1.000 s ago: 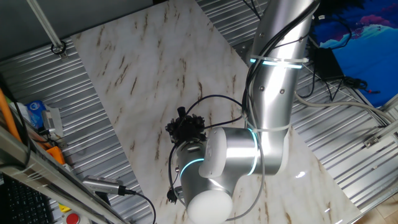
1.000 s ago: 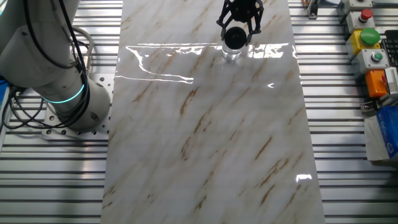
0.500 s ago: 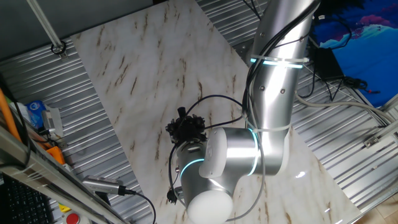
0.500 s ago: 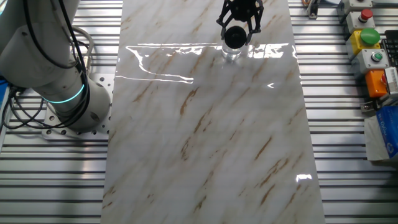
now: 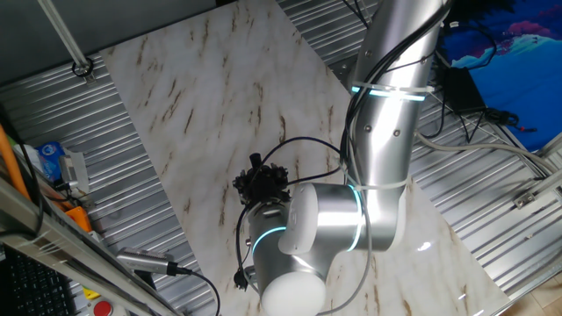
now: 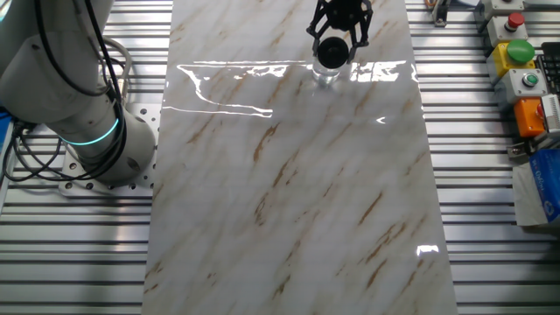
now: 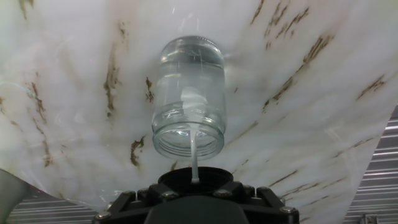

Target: Screw the lid onto the jar

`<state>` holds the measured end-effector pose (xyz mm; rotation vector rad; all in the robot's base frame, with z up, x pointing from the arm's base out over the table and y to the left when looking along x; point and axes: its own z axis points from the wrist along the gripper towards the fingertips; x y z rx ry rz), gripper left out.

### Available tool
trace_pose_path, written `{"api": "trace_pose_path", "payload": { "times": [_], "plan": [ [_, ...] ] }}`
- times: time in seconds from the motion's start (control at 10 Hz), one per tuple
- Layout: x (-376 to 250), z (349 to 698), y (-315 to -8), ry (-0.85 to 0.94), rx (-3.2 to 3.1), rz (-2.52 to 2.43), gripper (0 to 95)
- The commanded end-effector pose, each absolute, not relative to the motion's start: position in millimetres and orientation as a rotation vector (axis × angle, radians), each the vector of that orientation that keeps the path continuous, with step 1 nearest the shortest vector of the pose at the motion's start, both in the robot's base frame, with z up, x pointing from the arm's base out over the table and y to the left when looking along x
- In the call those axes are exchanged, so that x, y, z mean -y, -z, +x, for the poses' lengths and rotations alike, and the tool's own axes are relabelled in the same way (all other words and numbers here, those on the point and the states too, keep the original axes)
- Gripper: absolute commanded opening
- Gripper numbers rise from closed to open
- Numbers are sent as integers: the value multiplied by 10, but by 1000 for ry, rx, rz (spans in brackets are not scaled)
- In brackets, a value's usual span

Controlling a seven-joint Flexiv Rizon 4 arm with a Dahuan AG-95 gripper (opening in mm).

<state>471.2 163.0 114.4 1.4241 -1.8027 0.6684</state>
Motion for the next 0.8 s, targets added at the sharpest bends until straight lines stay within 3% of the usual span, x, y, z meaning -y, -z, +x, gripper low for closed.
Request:
{"api": "trace_pose_path", "payload": {
  "times": [0.1,0.8],
  "plan": [
    [-1648,4734,-1123,-667,1805,1419,0],
    [-1653,4743,-1115,-671,1816,1408,0]
  ]
}}
